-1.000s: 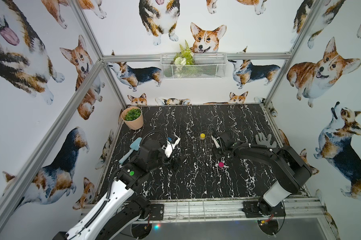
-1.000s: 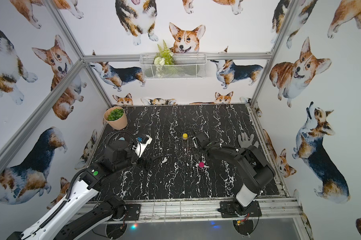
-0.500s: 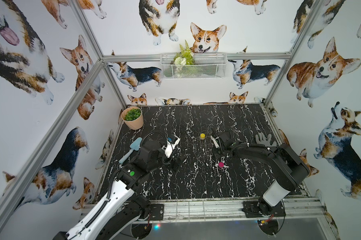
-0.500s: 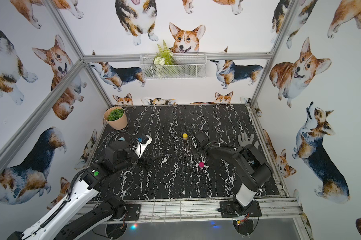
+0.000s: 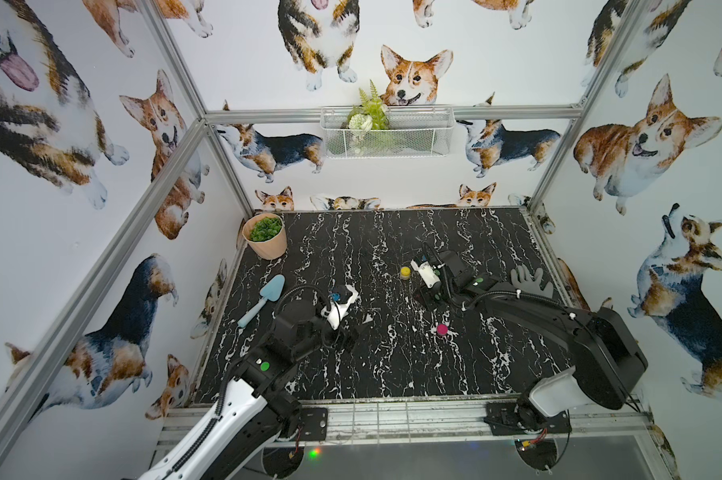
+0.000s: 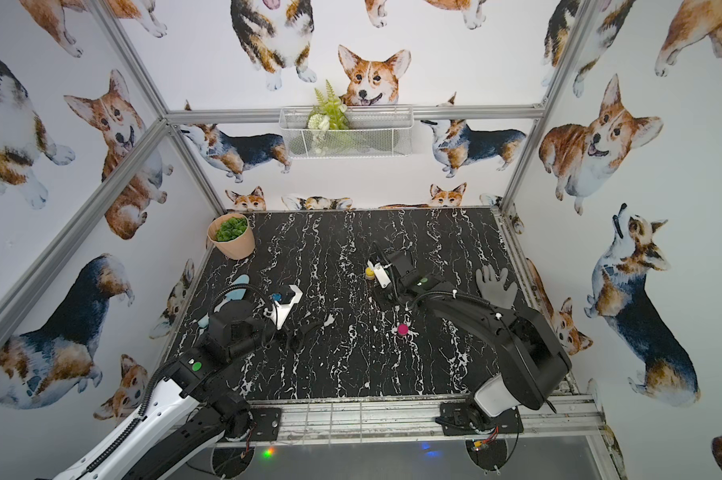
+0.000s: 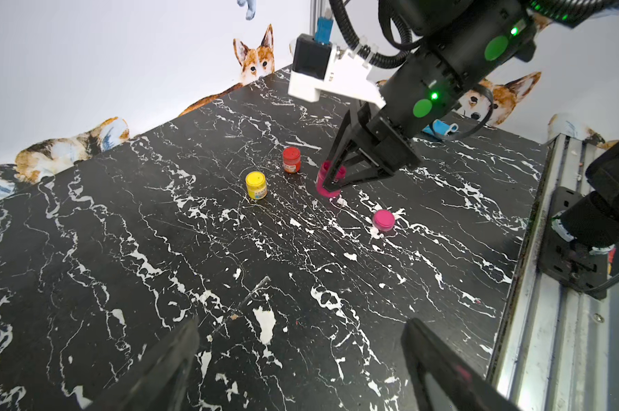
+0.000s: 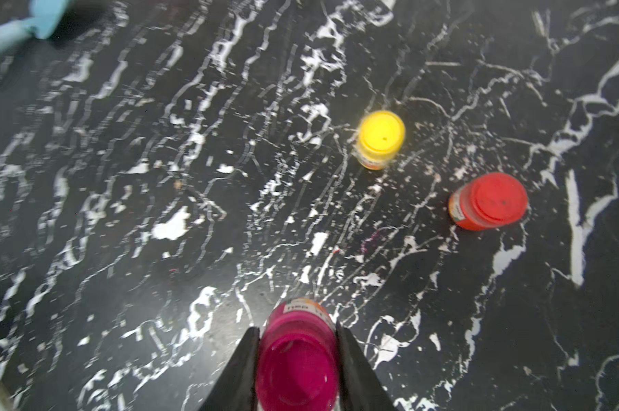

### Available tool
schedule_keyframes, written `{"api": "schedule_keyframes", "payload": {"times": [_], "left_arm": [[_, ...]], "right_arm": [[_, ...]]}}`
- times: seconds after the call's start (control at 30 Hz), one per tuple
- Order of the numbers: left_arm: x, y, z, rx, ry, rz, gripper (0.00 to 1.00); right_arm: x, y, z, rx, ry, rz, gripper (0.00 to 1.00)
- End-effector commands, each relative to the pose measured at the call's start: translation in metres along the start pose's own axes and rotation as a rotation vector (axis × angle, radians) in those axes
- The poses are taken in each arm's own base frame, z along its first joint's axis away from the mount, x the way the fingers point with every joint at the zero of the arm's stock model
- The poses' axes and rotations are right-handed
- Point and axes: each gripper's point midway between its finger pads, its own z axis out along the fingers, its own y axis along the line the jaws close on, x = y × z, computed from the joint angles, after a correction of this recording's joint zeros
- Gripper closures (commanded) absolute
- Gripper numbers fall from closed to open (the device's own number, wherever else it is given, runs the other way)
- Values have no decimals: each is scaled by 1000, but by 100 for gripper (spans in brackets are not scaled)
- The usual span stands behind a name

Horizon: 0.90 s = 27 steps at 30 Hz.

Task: Close the paint jar lid
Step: Pick up the paint jar from the center of the board.

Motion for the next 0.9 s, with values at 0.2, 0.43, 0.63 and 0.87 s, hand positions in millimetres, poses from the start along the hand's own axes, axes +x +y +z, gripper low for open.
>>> {"api": "schedule_keyframes", "payload": {"times": [0.2,0.43,0.63,0.87], "left_arm": [[-23,-11,-6,46,-138,89,20],[-24,-6,-11,5,-158,143,28],[-27,-5,-16,-13,-185,162,30],[-32,-4,-21,-32,-210,180,38]], "right_arm": [[-51,123,-58,-382,-84,-164,65],[-74,165,-83,-503,-174,-174,65],[-78,184,-93,-543,-184,-196,65],[-86,204,-100,-583,-209,-212,65]]}}
